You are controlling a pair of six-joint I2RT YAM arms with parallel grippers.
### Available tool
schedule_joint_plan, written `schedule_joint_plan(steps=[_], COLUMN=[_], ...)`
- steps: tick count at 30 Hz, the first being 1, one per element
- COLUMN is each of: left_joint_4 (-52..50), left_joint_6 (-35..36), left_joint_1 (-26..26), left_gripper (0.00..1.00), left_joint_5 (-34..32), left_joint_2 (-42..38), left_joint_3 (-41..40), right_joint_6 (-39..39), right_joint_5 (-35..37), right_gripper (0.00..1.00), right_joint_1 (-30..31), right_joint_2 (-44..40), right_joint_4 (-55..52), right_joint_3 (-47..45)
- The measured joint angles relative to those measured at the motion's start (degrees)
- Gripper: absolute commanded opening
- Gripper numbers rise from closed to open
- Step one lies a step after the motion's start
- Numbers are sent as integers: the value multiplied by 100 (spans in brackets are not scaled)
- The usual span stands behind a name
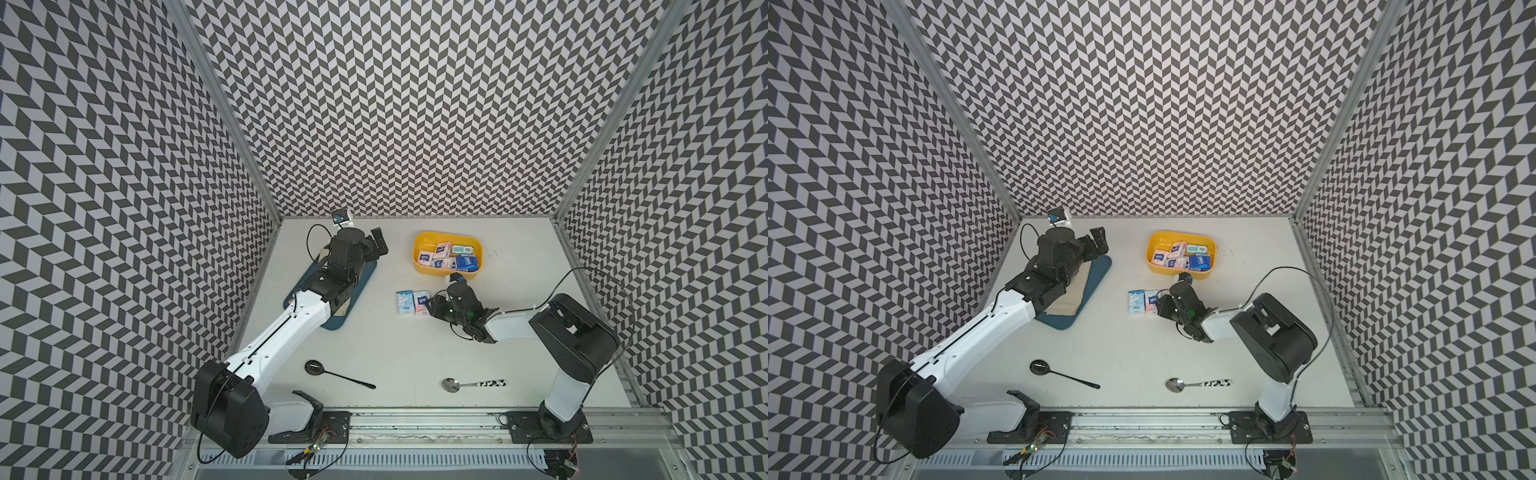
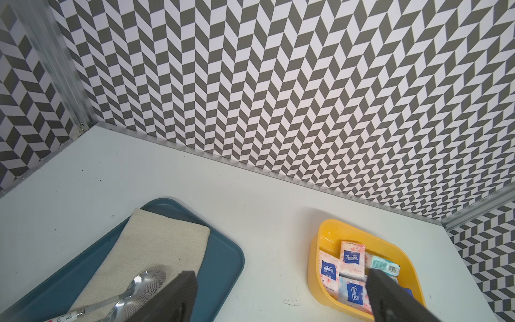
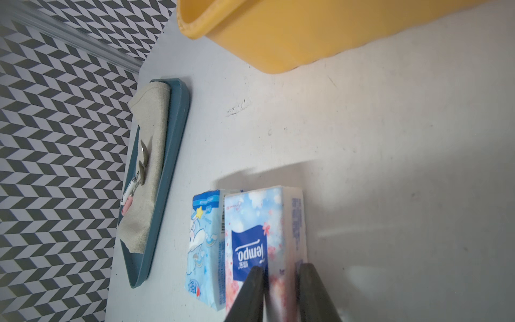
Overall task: Take the pocket tissues out of the storage box
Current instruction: Adjust the pocket tissues at the center of the board.
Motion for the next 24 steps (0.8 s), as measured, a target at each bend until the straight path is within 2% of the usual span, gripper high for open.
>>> schedule_joint_plan(steps=[9, 17, 24], left_joint_4=[0, 0, 0], left_joint_6=[0, 0, 2], left_joint_1=[0, 0, 0], left_gripper=[99, 99, 99], left_joint_5=[-2, 0, -4], left_joint_2=[0, 0, 0], left_joint_3=[0, 0, 0], right_joint_6=[0, -103, -581], right_joint_5=[33, 72, 282], right_gripper=[26, 46, 53], right_joint_1=[0, 2, -33], right_joint_2=[92, -199, -841], right_joint_4=[-33, -304, -874], right_joint_3=[133, 136, 713])
